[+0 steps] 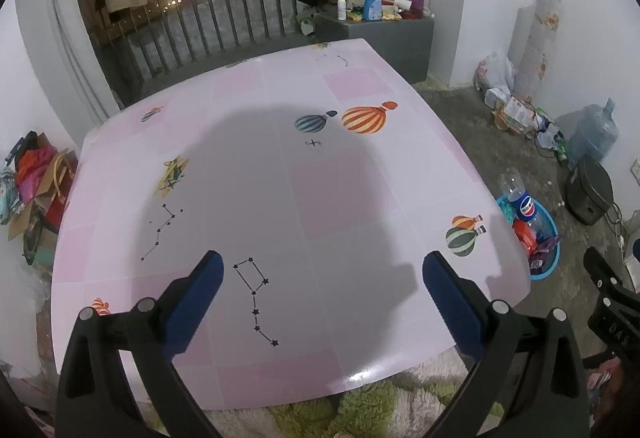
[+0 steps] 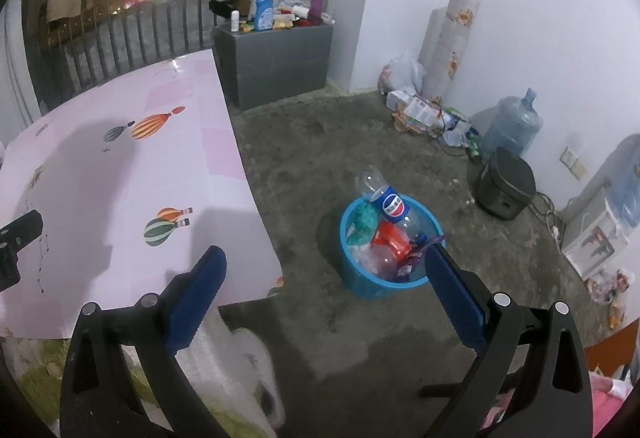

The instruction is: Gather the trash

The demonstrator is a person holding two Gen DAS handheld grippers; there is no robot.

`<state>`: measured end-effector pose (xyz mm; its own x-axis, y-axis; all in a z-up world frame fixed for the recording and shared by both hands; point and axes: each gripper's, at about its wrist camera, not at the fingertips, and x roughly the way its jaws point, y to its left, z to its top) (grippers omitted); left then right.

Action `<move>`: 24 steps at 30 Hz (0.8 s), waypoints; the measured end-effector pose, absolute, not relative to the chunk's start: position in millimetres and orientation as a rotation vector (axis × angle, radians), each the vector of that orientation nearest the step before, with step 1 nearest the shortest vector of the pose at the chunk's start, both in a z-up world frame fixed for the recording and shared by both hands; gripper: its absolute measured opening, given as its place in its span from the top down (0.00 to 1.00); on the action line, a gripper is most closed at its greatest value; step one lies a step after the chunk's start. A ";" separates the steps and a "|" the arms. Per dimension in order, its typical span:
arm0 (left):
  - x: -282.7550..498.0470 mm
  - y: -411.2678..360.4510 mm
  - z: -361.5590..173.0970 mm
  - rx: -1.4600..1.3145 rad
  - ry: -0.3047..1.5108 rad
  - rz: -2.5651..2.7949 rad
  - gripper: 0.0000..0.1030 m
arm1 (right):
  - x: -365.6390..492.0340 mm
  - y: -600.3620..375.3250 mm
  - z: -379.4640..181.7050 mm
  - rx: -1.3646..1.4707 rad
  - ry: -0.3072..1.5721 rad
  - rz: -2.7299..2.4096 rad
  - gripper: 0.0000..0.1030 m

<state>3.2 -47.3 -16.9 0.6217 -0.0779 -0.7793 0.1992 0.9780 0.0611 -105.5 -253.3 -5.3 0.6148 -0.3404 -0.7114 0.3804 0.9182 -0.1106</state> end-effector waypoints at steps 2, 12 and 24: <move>3.5 -47.4 -17.6 0.147 0.889 -0.159 0.05 | -105.5 -252.9 -5.2 0.054 0.808 -0.413 0.07; 4.2 -46.4 -17.8 0.146 0.890 -0.160 0.05 | -104.7 -253.9 -5.4 0.055 0.809 -0.410 0.07; 1.0 -43.3 -22.0 0.123 0.909 -0.142 0.05 | -105.0 -253.6 -4.9 0.055 0.808 -0.406 0.07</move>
